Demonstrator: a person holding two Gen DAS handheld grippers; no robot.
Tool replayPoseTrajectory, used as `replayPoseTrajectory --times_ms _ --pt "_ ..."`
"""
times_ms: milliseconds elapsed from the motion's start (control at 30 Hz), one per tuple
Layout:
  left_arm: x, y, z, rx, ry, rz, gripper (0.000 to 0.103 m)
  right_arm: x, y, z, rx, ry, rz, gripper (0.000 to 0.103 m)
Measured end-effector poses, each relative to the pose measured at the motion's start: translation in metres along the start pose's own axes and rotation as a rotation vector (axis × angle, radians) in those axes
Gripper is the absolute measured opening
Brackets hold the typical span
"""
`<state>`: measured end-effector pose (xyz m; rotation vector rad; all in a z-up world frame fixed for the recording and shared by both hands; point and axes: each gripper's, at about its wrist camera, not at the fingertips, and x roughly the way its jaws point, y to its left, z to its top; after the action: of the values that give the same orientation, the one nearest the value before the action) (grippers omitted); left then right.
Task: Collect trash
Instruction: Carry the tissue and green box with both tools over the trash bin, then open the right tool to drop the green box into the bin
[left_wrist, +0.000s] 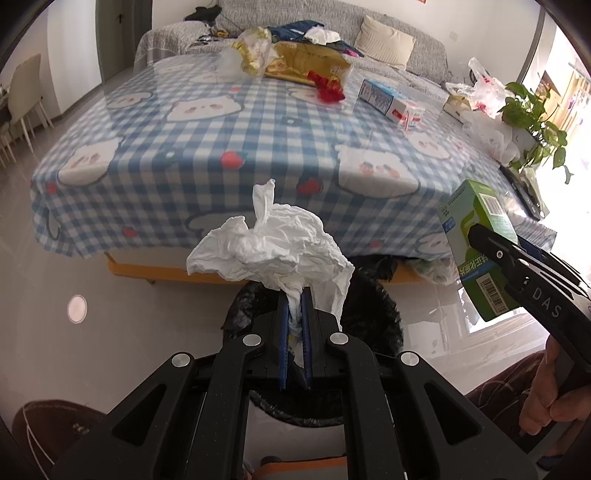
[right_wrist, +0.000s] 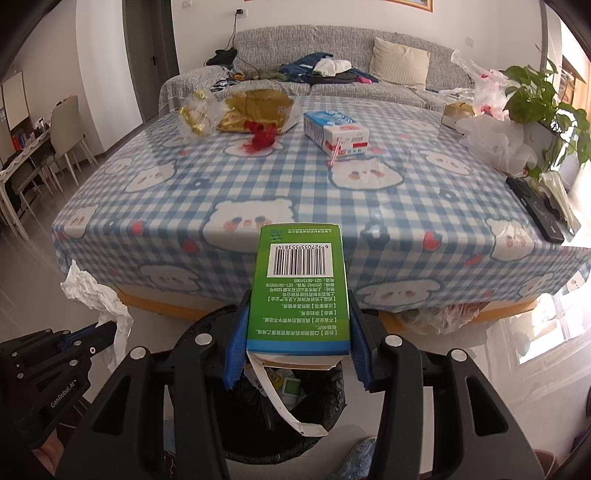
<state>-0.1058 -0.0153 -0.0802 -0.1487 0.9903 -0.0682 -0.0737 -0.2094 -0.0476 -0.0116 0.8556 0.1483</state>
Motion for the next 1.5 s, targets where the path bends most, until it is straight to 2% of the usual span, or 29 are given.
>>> replayPoseTrajectory --times_ms 367,567,933,1500 --pt "0.012 0.011 -0.03 -0.004 0.059 0.028 0.005 0.007 0.006 -0.032 0.012 0.063 0.008 0.045" --pt "0.014 0.01 -0.04 -0.003 0.063 0.027 0.005 0.014 0.007 -0.049 0.026 0.098 0.013 0.045" --pt "0.047 0.015 -0.047 -0.024 0.094 0.041 0.005 0.055 0.019 -0.069 0.029 0.181 0.04 0.045" --pt "0.092 0.035 -0.053 -0.056 0.153 0.088 0.005 0.112 0.04 -0.085 0.04 0.226 0.048 0.045"
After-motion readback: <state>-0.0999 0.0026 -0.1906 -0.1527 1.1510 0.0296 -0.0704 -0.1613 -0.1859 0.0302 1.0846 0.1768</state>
